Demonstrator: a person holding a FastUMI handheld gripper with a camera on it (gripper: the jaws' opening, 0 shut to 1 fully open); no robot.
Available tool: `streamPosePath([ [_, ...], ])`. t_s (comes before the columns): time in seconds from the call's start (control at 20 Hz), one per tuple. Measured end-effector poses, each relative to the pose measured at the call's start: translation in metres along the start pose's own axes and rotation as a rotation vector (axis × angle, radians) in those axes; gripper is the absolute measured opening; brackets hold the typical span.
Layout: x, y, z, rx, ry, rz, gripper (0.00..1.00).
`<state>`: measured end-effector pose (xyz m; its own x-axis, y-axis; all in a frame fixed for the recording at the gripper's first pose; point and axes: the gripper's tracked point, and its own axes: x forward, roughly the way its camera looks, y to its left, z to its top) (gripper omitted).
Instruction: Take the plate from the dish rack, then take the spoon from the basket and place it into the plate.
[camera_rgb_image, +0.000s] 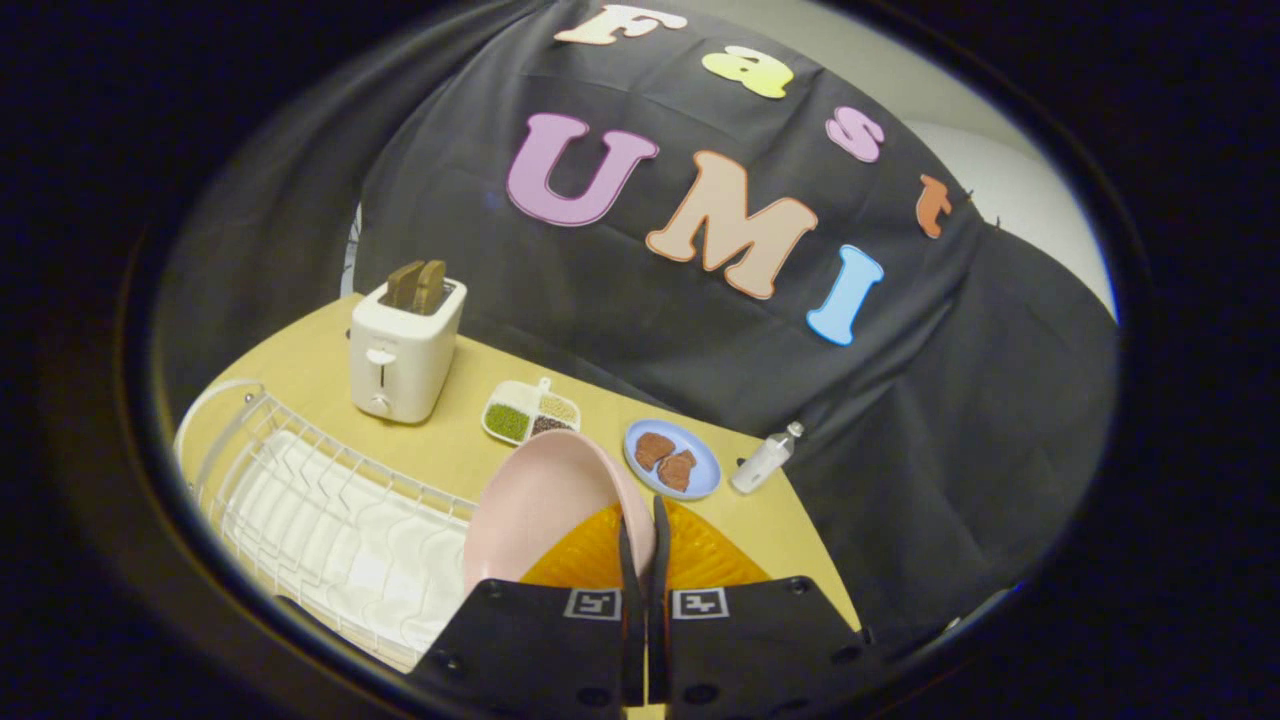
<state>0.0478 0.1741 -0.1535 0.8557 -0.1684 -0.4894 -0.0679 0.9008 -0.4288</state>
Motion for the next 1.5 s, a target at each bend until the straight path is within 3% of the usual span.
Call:
streamPosePath([
  [0.2, -0.011, -0.027, 0.007, 0.091, -0.019, 0.018, 0.04],
  [0.55, -0.038, -0.08, -0.013, 0.265, -0.05, 0.107, 0.04],
  [0.9, -0.055, -0.144, -0.047, 0.378, -0.091, 0.144, 0.05],
  [1.5, -0.065, -0.202, -0.167, 0.666, 0.001, 0.258, 0.04],
])
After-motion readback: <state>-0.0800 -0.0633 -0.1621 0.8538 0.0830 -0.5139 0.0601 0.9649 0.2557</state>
